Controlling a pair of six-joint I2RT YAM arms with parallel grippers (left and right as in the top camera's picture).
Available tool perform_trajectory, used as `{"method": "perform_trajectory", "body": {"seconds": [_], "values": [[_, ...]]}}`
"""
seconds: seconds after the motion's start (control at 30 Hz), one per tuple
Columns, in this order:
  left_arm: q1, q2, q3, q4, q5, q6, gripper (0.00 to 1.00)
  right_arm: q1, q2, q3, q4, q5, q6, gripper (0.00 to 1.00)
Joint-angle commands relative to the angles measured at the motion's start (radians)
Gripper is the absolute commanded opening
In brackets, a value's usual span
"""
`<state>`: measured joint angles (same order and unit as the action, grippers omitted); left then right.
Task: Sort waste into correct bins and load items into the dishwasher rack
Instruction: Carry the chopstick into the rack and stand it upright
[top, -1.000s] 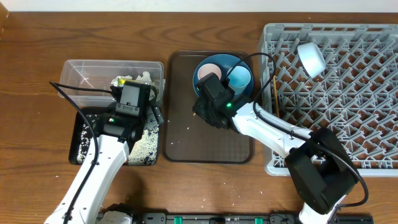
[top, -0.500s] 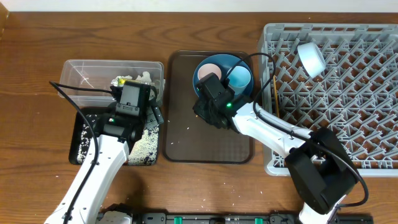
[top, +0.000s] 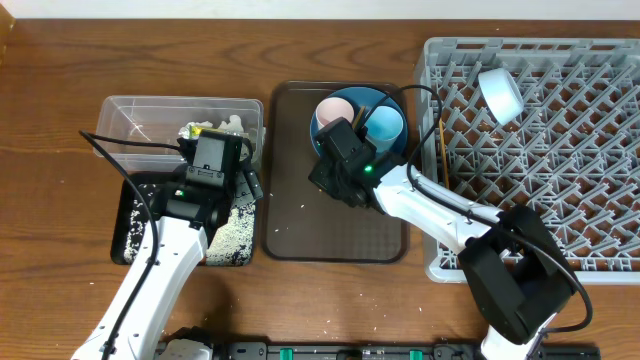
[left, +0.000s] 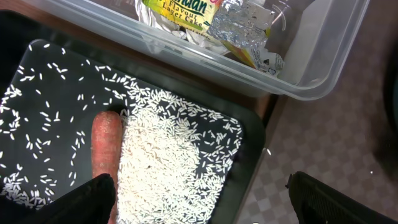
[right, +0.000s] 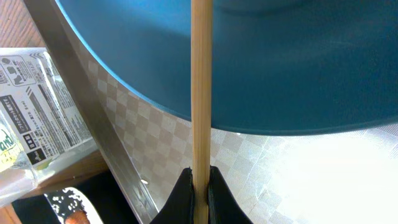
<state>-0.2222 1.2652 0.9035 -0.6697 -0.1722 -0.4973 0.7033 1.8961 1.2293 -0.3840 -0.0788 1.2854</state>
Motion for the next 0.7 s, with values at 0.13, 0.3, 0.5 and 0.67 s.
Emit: {"method": "perform_trajectory", "body": {"seconds": [0.13,0.3,0.5,0.67], "values": [[0.006,-0.012,-0.003,0.001,-0.022,-0.006,0.91,0.009,-0.026,0.013,-0.029,0.000,-0.072,0.01],[0.006,-0.012,-0.003,0.001,-0.022,-0.006,0.91,0.009,-0.087,0.013,-0.040,0.000,-0.122,0.01],[0.006,-0.012,-0.003,0.001,-0.022,-0.006,0.91,0.009,-0.180,0.013,-0.089,0.000,-0.197,0.01],[0.006,-0.012,-0.003,0.001,-0.022,-0.006,0.91,-0.002,-0.273,0.013,-0.187,0.000,-0.283,0.01]]}}
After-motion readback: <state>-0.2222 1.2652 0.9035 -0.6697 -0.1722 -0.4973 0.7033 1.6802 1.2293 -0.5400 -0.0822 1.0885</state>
